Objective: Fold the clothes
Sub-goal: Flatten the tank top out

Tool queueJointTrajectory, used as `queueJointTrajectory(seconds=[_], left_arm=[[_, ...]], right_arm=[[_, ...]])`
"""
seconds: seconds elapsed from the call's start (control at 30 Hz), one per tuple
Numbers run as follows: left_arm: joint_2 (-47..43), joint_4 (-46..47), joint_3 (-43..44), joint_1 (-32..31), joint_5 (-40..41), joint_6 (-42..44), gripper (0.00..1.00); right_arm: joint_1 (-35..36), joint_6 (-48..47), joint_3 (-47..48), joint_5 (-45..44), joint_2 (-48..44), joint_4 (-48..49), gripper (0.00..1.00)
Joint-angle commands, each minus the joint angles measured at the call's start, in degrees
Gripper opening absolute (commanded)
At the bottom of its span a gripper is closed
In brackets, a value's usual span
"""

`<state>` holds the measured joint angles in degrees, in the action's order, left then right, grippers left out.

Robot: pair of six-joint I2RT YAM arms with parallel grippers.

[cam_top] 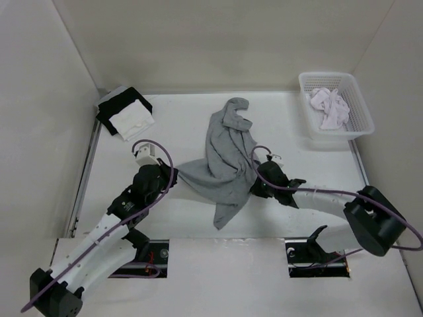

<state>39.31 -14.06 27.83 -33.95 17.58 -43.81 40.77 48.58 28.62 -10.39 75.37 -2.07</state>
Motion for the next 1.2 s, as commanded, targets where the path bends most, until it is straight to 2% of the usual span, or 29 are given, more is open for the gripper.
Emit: queueJointTrajectory(seconds=[0.0, 0.13, 0.27, 0.4, 0.43, 0.53, 0.67, 0.77, 0.9, 1.17], left_arm=[[-4.8, -0.6, 2.2, 5.2, 1.4, 2.6, 0.03], [-10.3, -5.3, 2.9, 12.8, 0.3, 3.9, 0.02], [-10.8, -8.3, 1.7, 16.3, -2.2, 3.6, 0.02], [-10.2, -8.3, -2.2, 17.0, -5.2, 0.7, 0.02], [-10.2, -8.2, -3.0, 17.0, -5.8, -0.1, 0.02], [-10.4, -7.5, -4.5, 16.4, -6.5, -1.7, 0.02], [-9.9, -6.2, -4.7, 16.2, -6.2, -1.3, 0.02], [-8.0, -3.9, -5.0, 15.9, -6.9, -1.0, 0.02], [-6.6, -1.7, -5.2, 14.6, -7.4, -0.5, 0.02], [-8.2, -0.7, -5.8, 13.8, -7.6, -0.5, 0.02]], right_arm=[[-4.1, -2.4, 5.3, 0.2, 4.2, 5.6, 0.00], [-9.5, -6.8, 11.4, -3.4, 5.8, 4.9, 0.00], [-14.9, -10.9, 20.2, -3.8, 10.5, 2.5, 0.03], [-16.6, -12.7, 25.3, -4.5, 13.1, 1.5, 0.36], [-16.0, -12.5, 24.3, -4.6, 11.9, 1.5, 0.39], [-12.7, -10.9, 18.0, -4.8, 6.1, 1.0, 0.41], [-4.6, -3.2, 5.1, -5.1, -4.3, -1.4, 0.38], [1.7, 2.6, 0.7, -5.1, -9.4, -5.6, 0.39], [7.5, 5.4, 1.1, -6.2, -8.6, -9.7, 0.42], [8.0, 7.4, 3.5, -9.6, -3.9, -13.4, 0.38]])
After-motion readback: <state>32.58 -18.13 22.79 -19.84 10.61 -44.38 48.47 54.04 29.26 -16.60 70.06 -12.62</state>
